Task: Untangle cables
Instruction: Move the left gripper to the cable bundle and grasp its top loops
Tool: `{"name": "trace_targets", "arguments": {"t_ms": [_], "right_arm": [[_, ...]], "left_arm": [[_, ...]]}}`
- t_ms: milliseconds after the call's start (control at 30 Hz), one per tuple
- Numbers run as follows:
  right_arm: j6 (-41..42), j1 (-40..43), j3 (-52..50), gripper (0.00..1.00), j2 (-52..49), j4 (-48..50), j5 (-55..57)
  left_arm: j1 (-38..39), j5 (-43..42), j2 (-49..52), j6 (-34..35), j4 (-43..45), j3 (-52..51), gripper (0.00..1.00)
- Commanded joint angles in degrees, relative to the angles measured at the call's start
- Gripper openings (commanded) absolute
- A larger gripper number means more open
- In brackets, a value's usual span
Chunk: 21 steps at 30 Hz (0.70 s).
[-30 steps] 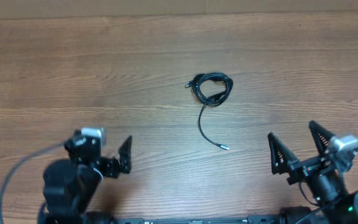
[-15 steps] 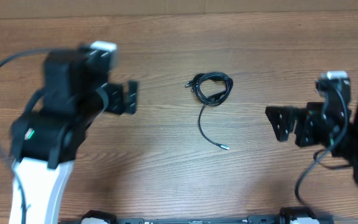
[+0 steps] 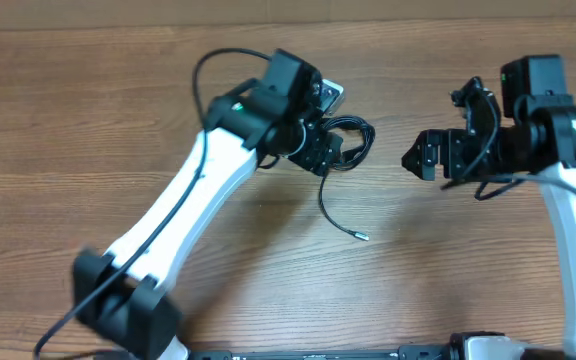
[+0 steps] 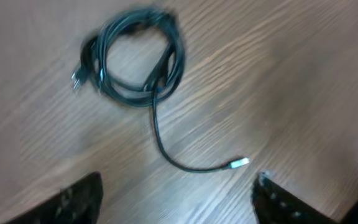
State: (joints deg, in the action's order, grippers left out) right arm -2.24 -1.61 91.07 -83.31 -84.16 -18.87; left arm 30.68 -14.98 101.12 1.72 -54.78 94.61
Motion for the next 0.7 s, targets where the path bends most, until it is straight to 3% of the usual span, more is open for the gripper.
{"name": "trace_targets", "arguments": {"t_ms": [0,100,233,267,333,367,433,667], "right_arm": [[-0.6,-0.1,1.3,0.97,-1.3,0.2,-0.9],[-0.5,0.8,1.3,0.89,-1.4,0.9,-0.8],[0.7,2.5,1.3,0.87,-1.4,1.3,-0.7],[0.7,2.8,1.3,0.88,-1.4,1.3,-0.7],[0.7,2.8,1.3,0.93,-1.4,1.3,-0.7],[0.7,2.8,1.2,0.93,-1.4,1.3,-0.7],[0.7,2.8,1.2,0.94,-1.4,1.3,-0.7],[0.7,2.8,1.2,0.94,-1.4,1.4,-0.7]], "left_arm": [[-0.7,7.9,5.9,18.5,1.5,0.8,0.72],[-0.7,8.5,8.9,25.8,4.8,0.8,0.73],[0.0,10.2,13.7,35.2,11.0,0.8,0.71],[0.2,10.6,15.2,37.9,12.7,0.8,0.67],[0.7,10.5,18.2,41.5,16.1,0.8,0.49],[0.9,10.5,19.5,42.0,17.5,0.8,0.39],[1.4,10.5,21.3,42.5,18.9,0.8,0.28],[3.3,16.8,24.6,44.7,18.1,0.8,0.25]]}}
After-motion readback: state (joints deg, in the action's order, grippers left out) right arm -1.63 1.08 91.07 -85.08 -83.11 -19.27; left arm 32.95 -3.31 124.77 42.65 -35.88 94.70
